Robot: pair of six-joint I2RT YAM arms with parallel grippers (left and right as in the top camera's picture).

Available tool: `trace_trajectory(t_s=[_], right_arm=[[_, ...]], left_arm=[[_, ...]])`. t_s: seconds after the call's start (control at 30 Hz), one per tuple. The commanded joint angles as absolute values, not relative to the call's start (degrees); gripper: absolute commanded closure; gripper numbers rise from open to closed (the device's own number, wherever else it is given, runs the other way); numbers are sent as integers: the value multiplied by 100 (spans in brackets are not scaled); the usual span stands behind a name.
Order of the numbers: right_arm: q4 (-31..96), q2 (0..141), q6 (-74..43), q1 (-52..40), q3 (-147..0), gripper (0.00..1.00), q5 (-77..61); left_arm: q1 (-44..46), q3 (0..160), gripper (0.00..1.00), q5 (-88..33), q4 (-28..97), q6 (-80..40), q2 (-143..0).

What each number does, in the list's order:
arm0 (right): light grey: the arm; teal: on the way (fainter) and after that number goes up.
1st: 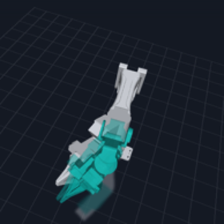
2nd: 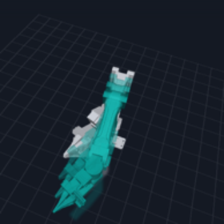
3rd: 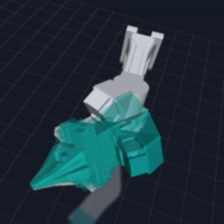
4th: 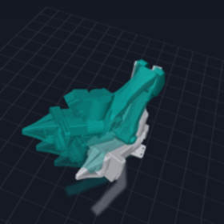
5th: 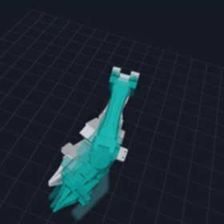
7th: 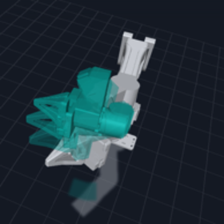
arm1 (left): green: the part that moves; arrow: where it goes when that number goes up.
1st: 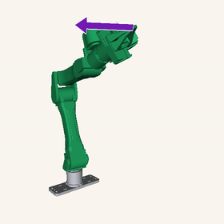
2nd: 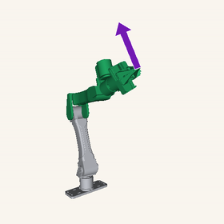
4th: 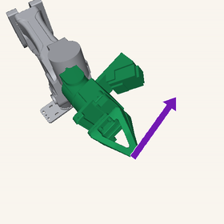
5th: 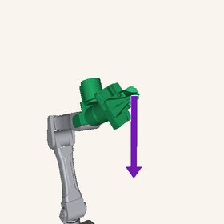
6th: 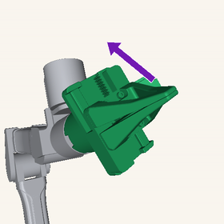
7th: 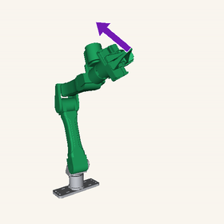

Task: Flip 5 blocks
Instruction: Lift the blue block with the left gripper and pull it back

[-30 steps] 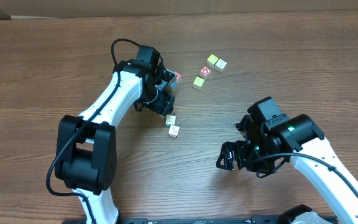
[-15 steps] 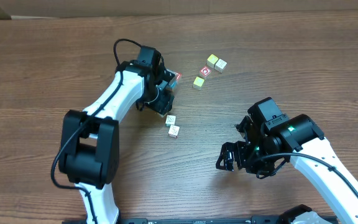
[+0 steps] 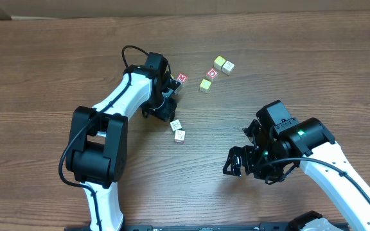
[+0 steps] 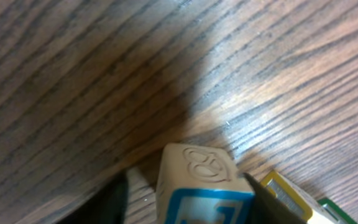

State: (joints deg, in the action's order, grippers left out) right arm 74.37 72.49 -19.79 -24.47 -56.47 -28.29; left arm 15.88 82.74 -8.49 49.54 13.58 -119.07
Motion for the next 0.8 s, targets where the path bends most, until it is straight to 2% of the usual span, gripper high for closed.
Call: trace_trajectory(t_s=[0.0,0.1,0.17,0.23,0.37,0.53,0.77], right_arm=[[7391,7199,-2021,-2475,-5815,0,-2882],[7373,7199,-2021,-2475,-5815,0,-2880],[7367,7199,-2021,-2475,-5815,0,-2882],[7358,7199,-2021,-2475,-5815,0,-2882],[7358,7199,-2021,-2475,-5815,0,-2880],[7319,7199,-2018,-2475,-5815,0,-2875],[7236,7199,-2016,-2475,-5815,0,-2856]], left_arm=[[1577,8335,62,-856,4960,1260,-12031],[1577,8337,66,-854,4960,1168,-12031],[1577,8337,74,-851,4965,1087,-12031],[1577,8337,86,-829,4965,884,-12029],[1566,8350,94,-561,5052,69,-12018],[1538,8353,96,-572,5312,-521,-11858],[1533,8353,96,-351,5623,-928,-10916]])
